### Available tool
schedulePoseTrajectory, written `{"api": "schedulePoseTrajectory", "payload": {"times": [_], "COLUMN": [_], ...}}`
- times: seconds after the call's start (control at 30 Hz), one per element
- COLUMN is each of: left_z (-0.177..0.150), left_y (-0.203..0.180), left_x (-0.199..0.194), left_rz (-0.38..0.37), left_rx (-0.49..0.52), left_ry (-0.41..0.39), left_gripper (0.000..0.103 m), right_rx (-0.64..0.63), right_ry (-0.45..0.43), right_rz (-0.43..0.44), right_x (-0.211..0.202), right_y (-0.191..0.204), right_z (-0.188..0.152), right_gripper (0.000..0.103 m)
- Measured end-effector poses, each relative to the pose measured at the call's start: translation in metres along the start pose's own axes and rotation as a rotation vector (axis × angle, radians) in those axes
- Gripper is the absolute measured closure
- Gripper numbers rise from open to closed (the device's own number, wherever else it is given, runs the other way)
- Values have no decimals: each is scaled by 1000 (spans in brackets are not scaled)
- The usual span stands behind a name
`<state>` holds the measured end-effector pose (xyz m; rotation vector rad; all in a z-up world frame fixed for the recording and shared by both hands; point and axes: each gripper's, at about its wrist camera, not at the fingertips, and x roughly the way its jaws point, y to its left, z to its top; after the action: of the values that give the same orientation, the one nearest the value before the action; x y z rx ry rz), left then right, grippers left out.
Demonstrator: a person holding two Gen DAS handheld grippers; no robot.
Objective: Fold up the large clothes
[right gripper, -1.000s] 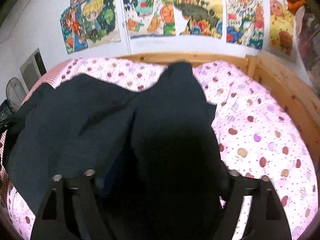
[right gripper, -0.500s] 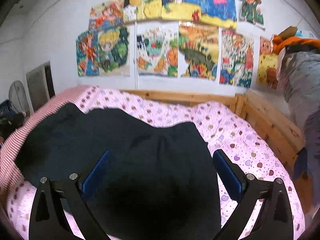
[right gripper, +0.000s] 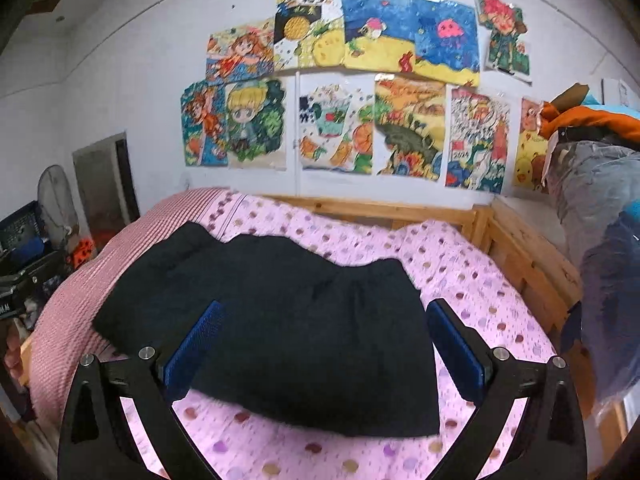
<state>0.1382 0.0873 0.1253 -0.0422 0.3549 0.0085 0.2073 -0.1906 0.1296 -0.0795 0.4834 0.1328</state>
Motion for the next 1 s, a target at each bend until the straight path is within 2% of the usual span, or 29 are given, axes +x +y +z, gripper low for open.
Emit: {"api": "schedulePoseTrajectory", "payload": {"times": [0.13,0.2,0.43,0.63,0.8,1.0], "left_z": [-1,-2,-19,-42,-59,-79], "left_y": [-1,-1,-3,-7,-6,-3], "left_x": [-27,-40,-65,-83,-98,-108], "left_rz": [-10,-17,1,29,37,64], "left_rx": [-1,-9,-12,8,13,24], "left_ry": [-17,-21,-12,-32,-53,-37], "left_gripper": [0,0,0,0,0,0], "right_rx": [-9,9,-6,-34,-31,-38], "right_ry": [95,105,-7,-147,-186,-204], "right_rz": [23,27,47,67,77,52], "right_x": [-15,-28,-72,-107,-117,-123], "right_y": [7,9,31,51,57,61], "right_z": [2,1,-22,-53,-79,-106], "right_gripper": [3,3,3,3,3,3]}}
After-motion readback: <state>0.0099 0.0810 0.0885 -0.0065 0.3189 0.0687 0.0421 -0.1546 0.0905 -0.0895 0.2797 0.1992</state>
